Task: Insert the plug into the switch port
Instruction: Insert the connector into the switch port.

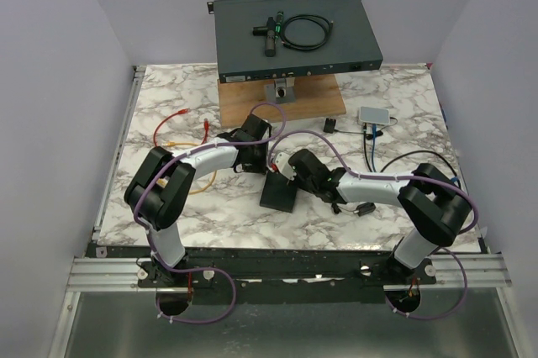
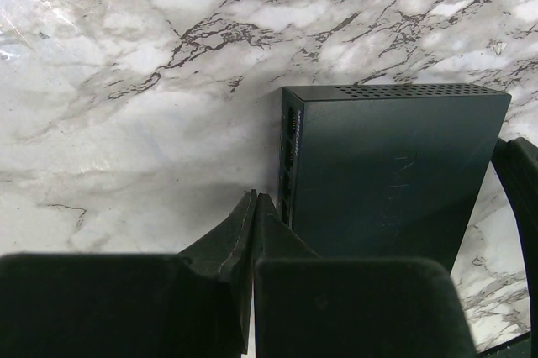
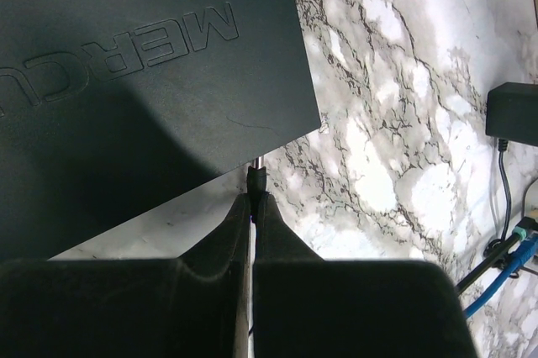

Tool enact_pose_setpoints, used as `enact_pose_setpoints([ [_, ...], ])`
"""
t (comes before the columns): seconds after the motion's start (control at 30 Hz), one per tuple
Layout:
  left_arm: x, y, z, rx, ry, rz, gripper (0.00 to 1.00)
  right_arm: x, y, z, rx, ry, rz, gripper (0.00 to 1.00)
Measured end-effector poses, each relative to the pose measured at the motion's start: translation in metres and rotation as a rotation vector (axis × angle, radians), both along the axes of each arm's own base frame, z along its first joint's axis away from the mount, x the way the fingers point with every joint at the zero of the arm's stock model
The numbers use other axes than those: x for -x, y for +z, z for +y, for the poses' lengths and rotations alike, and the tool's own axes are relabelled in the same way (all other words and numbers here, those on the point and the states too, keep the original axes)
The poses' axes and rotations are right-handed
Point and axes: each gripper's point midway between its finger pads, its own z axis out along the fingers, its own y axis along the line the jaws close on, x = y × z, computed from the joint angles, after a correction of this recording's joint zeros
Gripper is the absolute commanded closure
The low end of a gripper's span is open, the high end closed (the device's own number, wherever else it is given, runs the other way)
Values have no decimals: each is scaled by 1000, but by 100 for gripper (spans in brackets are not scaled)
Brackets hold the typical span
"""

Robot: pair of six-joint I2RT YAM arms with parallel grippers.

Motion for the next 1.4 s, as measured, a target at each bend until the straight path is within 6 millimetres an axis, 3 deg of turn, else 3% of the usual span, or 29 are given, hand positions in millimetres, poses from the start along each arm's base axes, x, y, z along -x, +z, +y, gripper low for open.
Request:
enact_pose_setpoints([
  [0.8, 1, -6, 1, -10, -5, 12, 100, 3, 4, 7, -26, 39, 11, 99],
  [1.2, 0, -6, 1, -11, -5, 11, 100, -10, 18, 10, -49, 16, -62, 99],
  [1.4, -1, -6, 1, -11, -5, 11, 100, -13, 11, 6, -22, -5, -69, 99],
])
